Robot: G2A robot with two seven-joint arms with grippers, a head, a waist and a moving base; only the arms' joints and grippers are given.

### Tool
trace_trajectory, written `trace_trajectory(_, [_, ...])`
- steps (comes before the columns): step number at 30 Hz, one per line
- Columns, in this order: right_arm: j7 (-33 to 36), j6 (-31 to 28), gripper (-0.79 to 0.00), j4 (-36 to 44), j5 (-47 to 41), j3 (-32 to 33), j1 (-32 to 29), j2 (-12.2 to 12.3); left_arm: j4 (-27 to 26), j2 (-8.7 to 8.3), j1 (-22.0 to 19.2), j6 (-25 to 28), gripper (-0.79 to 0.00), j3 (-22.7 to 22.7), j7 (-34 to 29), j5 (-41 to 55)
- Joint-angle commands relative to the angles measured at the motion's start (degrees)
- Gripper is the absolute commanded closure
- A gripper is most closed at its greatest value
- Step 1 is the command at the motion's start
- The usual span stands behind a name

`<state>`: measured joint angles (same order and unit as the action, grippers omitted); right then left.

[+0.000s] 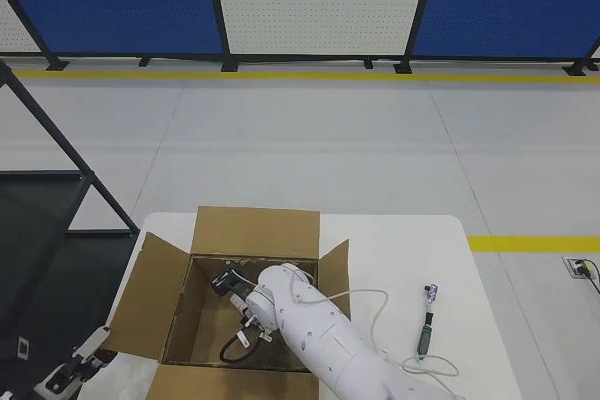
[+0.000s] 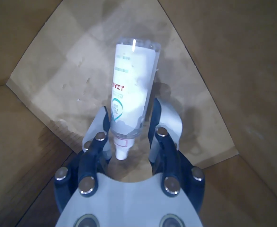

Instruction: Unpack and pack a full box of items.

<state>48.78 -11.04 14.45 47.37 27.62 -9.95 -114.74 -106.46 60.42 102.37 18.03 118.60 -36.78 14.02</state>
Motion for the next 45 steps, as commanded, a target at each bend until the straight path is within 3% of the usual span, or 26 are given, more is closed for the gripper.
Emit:
trace_trajectory(1, [0.11, -0.15, -0.308, -0.27, -0.11, 0.12, -0.12, 0.01, 0.09, 0.07, 0.33, 0.3, -0.785, 0.1, 0.28, 0.23])
trace_trajectory(9, [0.27, -0.91, -0.296, -0.94, -0.48, 0.62, -0.52, 0.05, 0.09, 0.29, 1.39, 1.62, -0.785, 0.37, 0.83, 0.15])
trace_trajectory(12, [0.16, -1.04, -0.16, -1.04, -0.38, 0.7, -0.78, 0.06, 0.01, 0.4, 1.97, 2.4, -0.785, 0.58, 1.13, 0.31])
trace_trajectory(13, [0.06, -1.04, -0.04, -1.09, -0.36, 0.74, -0.86, 0.06, 0.05, 0.45, 2.18, 2.65, -0.785, 0.69, 1.29, 0.36])
trace_trajectory(14, [-0.07, -1.04, 0.0, -1.14, -0.33, 0.78, -0.92, 0.07, 0.11, 0.49, 2.42, 2.92, -0.785, 0.82, 1.47, 0.38])
trace_trajectory(27, [-6.63, -6.12, 0.0, -2.0, -0.03, 2.14, -1.96, 1.38, -0.55, 1.31, 5.88, 7.09, -0.785, 1.49, 4.03, 1.42])
trace_trajectory(33, [-13.49, -8.49, 0.0, 0.05, 2.45, 2.3, -4.11, 3.26, -2.31, 1.46, 7.92, 9.11, -0.785, 2.41, 1.2, 5.47])
trace_trajectory(38, [-16.16, -7.33, 0.0, 4.9, 5.41, 2.6, -6.06, 5.38, -2.31, 1.46, 7.92, 9.11, -0.785, 2.41, 1.2, 5.47])
trace_trajectory(45, [-11.87, -3.12, 0.0, 19.08, 10.47, 4.62, -10.54, 9.83, -2.31, 1.46, 7.92, 9.11, -0.785, 2.41, 1.2, 5.47])
